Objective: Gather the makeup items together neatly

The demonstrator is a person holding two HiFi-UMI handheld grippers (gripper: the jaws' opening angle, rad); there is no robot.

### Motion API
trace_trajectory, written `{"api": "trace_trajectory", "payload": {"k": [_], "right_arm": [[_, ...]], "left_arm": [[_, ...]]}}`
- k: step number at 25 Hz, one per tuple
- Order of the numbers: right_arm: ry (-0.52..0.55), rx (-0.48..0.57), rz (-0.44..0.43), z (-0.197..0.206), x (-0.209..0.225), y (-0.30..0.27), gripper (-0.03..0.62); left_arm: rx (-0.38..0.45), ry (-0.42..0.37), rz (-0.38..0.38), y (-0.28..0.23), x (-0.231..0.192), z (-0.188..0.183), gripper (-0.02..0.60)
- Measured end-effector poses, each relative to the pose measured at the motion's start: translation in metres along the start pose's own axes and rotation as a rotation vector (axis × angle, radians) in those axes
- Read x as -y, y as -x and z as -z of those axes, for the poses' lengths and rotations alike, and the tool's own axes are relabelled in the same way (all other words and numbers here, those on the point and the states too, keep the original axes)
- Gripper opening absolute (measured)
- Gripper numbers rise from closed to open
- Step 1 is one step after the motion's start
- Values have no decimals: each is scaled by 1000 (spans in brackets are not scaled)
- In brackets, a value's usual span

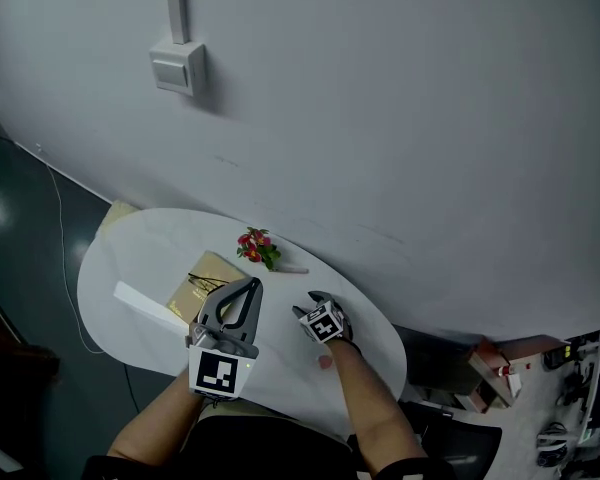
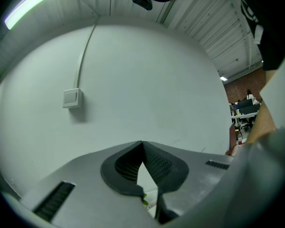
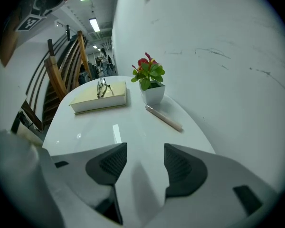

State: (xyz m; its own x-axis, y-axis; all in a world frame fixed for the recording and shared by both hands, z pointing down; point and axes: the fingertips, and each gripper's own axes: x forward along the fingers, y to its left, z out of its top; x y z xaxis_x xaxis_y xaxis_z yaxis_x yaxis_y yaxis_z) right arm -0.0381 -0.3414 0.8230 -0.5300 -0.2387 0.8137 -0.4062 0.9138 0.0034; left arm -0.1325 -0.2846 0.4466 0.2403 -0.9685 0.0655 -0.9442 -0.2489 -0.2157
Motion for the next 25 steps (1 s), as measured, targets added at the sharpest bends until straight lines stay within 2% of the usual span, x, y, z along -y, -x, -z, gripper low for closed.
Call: {"api": "trace_trajectory", "payload": {"k": [7, 13, 22, 25], "right_arm": [[24, 8, 6, -22, 26, -19, 236], [-32, 45, 0, -39, 43, -35, 239], [-7, 9, -12, -52, 57, -65, 252], [20, -34, -39, -53, 55, -70, 252]], "left_arm": [[2, -17, -2, -7, -5, -1, 17], [-14, -30, -6, -10, -9, 4, 17], [-31, -37, -4, -12, -16, 8, 17], [-42, -35, 2, -13, -14, 11, 17]]}}
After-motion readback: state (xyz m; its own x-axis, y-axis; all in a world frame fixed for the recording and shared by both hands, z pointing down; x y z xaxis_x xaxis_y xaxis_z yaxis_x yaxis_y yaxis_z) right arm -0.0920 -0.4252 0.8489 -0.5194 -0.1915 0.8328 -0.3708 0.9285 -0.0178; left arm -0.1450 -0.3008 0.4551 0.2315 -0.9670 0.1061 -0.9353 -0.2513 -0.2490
